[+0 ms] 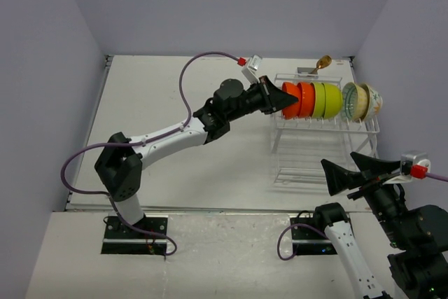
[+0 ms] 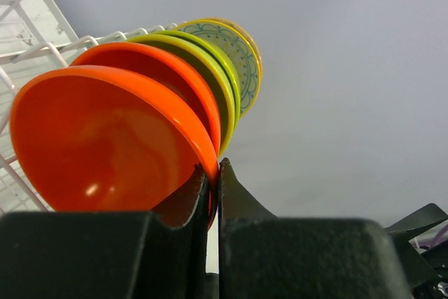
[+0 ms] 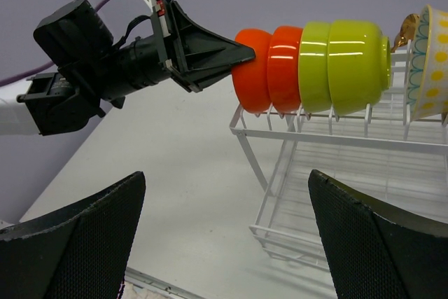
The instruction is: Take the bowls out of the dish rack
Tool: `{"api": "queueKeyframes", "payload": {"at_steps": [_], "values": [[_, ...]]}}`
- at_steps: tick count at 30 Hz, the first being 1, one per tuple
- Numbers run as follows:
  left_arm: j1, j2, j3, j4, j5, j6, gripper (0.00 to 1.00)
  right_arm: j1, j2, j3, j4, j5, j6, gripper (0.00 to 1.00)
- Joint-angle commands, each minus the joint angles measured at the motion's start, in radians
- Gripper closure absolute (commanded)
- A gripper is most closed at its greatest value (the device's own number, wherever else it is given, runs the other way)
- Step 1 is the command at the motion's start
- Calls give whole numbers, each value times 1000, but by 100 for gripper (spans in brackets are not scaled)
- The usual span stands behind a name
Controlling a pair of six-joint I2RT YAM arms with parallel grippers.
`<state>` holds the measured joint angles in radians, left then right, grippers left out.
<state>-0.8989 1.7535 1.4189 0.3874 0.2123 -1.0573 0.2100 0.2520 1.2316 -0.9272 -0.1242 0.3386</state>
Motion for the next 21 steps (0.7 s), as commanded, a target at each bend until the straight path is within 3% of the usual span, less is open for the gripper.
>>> {"api": "queueKeyframes", "payload": {"at_steps": [1,12,21], "values": [[14,-91,-38,113,-62,-10,100,2,9,20,8,-20,-18,1],[14,-141,-92,195,-59,-30,100,2,9,20,13,-29,-18,1],[14,-242,-149,140,-180,19,100,2,13,19,16,-29,-18,1]]}}
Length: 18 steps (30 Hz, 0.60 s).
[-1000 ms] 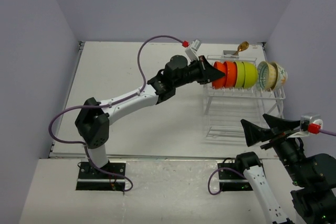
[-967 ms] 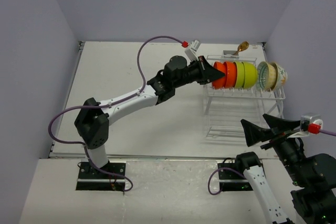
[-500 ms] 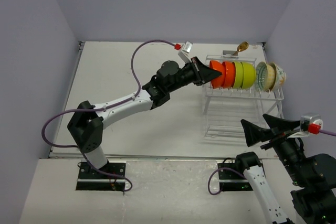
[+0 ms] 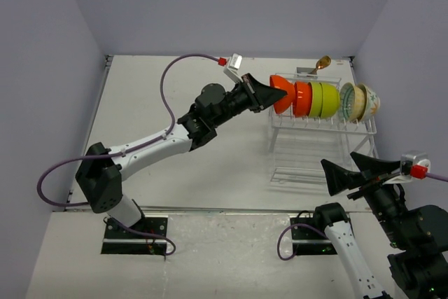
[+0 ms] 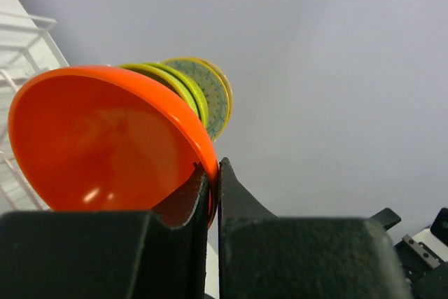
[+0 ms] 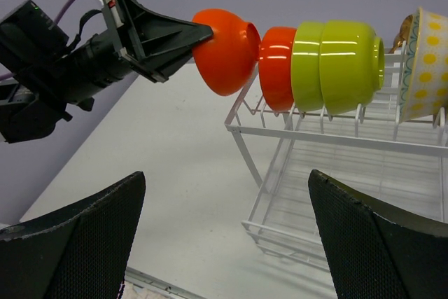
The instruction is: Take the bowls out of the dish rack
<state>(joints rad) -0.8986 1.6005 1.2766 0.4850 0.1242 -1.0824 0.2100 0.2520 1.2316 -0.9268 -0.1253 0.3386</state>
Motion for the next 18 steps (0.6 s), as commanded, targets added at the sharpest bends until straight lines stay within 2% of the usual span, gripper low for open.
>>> {"api": "queueKeyframes", "payload": {"at_steps": [1,8,11,12,14,15,18], "values": [[13,-106,-8,18,-103,58,100,2,15,19,17,-30,-18,1],[13,-186,-1,-103,-213,150,100,2,20,19,23,-31,-16,1],[13,-192,85,-329,-339,266,100,2,21,22,19,-30,-18,1],[18,-173,161,-488,-445,333,100,2,18,22,19,-30,-16,1],[39,-142,266,-656,-536,393,100,2,15,20,17,-30,-16,1],[88,-107,292,-786,-573,432,100,2,12,20,17,-30,-15,1],[255,-31,340,-959,-470,508,100,2,9,22,17,-40,-16,1]]}}
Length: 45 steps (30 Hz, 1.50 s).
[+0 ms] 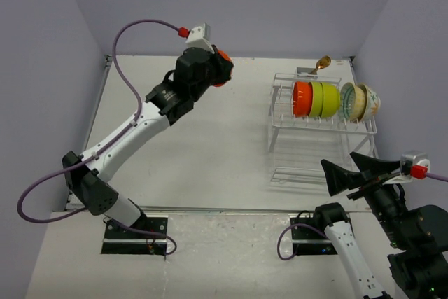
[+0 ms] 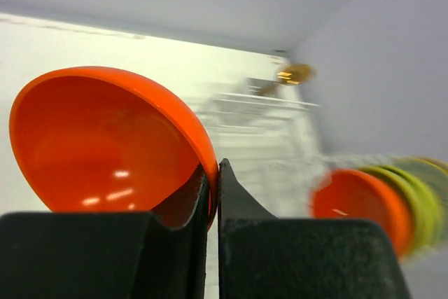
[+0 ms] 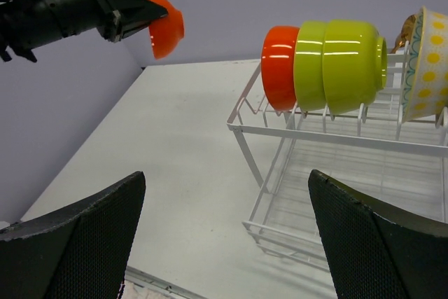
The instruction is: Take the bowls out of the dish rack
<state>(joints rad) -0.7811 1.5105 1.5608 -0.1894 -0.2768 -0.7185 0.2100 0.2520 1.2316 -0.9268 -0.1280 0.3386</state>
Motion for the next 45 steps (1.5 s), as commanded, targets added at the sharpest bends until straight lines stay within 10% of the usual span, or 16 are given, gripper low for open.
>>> {"api": "queueKeyframes", "payload": {"at_steps": [1,11,24,27,29,35,39,45], "values": [[175,86,79,-359,-17,168,100,2,7,23,20,-45,-16,1],[416,531,214,-622,48,379,100,0,26,32,23,-102,-13,1],[442,657,225,-651,11,407,100,2,21,9,31,-113,-20,1],[441,625,220,-656,-2,392,62,2,21,8,32,-114,-19,1],[441,593,216,-657,20,383,1,2,21,8,31,-114,-19,1],[411,286,116,-513,171,329,0,2,20,6,36,-111,-15,1],[372,-77,-199,1,547,91,0,2,9,-6,54,-96,0,1],[168,-67,-254,337,682,-141,0,2,-10,-6,79,-56,62,1]]}}
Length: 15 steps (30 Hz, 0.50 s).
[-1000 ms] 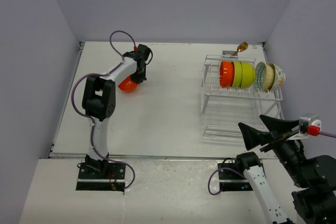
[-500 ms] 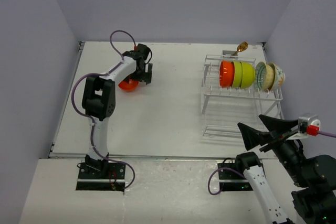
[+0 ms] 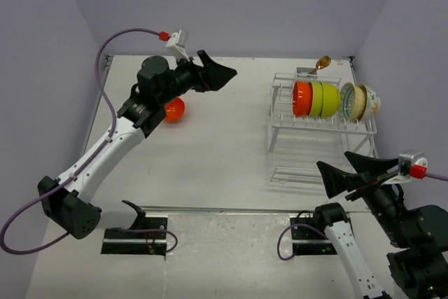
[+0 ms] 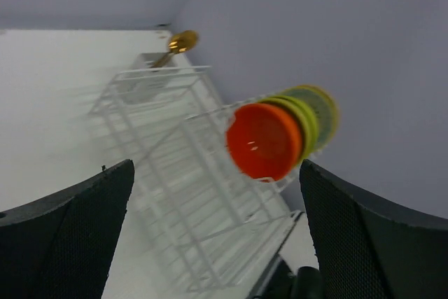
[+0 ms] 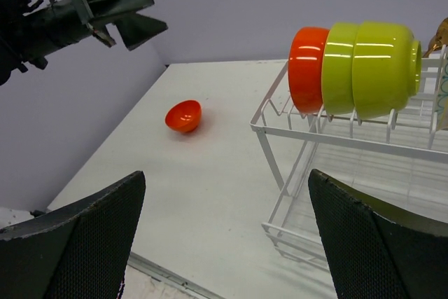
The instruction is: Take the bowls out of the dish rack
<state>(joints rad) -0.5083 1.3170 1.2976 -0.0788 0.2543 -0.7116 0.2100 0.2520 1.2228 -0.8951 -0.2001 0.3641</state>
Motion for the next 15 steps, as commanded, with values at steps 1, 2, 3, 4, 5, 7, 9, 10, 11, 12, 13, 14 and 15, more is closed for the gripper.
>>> {"api": "queueKeyframes", "payload": {"at_steps": [1,2,3,4,5,7,9,10,11,12,13,14,15], "values": [[-137,155,44,228,161,-153,0,2,-8,4,45,21,39,1],[-182,221,99,266,212,-185,1,2,-7,7,36,40,47,1],[-197,252,120,301,249,-205,2,2,-2,12,27,53,49,1],[-214,280,153,336,273,-235,3,2,4,17,21,68,50,1],[-243,333,172,399,305,-277,5,2,6,21,3,88,50,1],[-269,385,215,422,318,-298,9,2,7,41,-13,142,42,1],[-298,453,275,458,324,-324,14,0,3,58,-25,165,26,1],[-305,471,307,458,323,-330,15,2,-3,64,-28,165,22,1],[-309,502,319,456,321,-342,17,2,-3,70,-36,165,18,1],[-311,513,328,450,313,-345,22,2,-5,84,-42,162,12,1],[-312,518,328,448,304,-348,24,2,-5,90,-47,160,9,1],[-315,525,328,452,290,-350,25,2,-2,99,-56,156,4,1],[-317,530,330,452,287,-350,28,2,-2,104,-59,151,-4,1]]}}
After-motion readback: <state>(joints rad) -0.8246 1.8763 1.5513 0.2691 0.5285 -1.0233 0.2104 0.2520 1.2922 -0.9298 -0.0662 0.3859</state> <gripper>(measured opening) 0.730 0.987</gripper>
